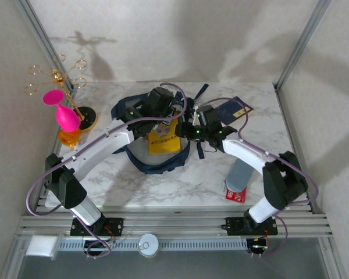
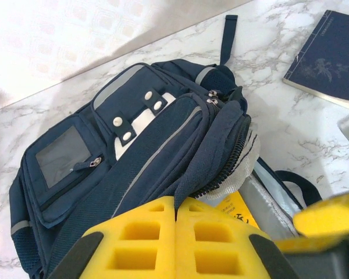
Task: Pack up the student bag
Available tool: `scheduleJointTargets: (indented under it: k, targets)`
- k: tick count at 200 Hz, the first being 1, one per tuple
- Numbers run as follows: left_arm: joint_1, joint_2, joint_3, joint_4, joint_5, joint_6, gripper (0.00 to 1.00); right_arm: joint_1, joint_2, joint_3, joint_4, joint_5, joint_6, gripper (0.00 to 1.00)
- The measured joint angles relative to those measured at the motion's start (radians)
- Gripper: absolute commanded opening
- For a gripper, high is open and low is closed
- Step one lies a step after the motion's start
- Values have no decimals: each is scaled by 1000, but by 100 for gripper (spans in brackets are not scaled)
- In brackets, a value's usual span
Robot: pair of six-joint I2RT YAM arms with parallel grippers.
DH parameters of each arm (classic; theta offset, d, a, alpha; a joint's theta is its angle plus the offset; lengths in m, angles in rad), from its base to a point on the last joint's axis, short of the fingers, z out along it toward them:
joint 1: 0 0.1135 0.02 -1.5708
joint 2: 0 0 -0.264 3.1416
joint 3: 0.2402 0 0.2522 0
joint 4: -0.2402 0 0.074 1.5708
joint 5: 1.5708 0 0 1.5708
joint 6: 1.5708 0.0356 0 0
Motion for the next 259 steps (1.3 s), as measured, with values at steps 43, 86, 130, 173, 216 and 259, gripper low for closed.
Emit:
scheduleJointTargets:
  k: [43, 86, 130, 173, 216, 259]
  targets:
    - [-1, 0, -21, 18, 9, -13, 0, 138, 42, -57, -57, 66, -33, 29]
    - [-1, -1, -24, 20, 35, -20, 0, 156, 184, -23, -69, 125, -38, 20]
    - [-1, -6, -24, 18, 63, -27, 0, 156, 298, 77, -36, 235, -66, 19]
    - [-1, -7, -26, 18, 63, -42, 0, 155, 352, 167, 90, 285, -70, 18]
    - [0, -23, -32, 24, 43, -51, 0, 151, 331, 128, 225, 204, -62, 22]
    - [-2, -51, -95, 43, 46, -72, 0, 108, 23, -116, 212, 180, -59, 39]
